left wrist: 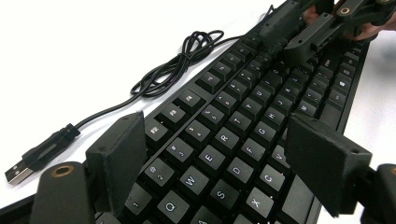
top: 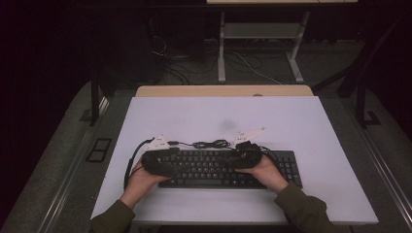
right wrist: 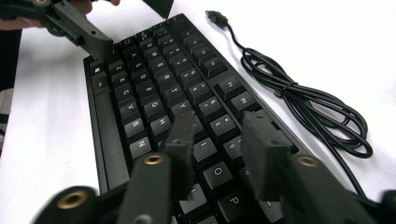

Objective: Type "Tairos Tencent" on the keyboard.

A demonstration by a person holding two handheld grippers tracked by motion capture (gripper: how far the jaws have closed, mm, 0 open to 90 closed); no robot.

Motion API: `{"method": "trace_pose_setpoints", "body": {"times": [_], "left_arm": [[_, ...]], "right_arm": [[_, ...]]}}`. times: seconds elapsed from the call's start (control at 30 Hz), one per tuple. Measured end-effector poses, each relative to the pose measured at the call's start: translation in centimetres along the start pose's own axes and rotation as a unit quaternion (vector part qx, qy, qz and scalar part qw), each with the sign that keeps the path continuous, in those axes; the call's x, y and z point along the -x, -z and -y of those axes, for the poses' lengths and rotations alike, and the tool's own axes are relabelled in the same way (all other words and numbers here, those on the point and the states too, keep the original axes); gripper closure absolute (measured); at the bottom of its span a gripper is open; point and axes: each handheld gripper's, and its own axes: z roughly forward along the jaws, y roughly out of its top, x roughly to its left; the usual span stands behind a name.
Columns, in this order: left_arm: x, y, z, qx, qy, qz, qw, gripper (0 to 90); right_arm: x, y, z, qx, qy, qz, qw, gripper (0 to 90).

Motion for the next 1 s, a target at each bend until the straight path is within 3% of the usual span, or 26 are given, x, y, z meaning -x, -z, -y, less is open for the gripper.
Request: {"method": "trace_pose_setpoints", "body": {"times": [0.37, 1.0], "left_arm": [[-0.01, -0.01, -0.01, 0.002, -0.001, -0.002, 1.0000, 20.3], [-0.04, -0.04, 0.02, 0.000, -0.002, -0.002, 1.0000, 20.3]], "right_arm": [[-0.07, -0.12, 0.14, -0.020, 0.008, -0.002, 0.9998, 88.7], [0.00, -0.64, 0.34, -0.041, 0.010, 0.008, 0.9991, 89.1]]}}
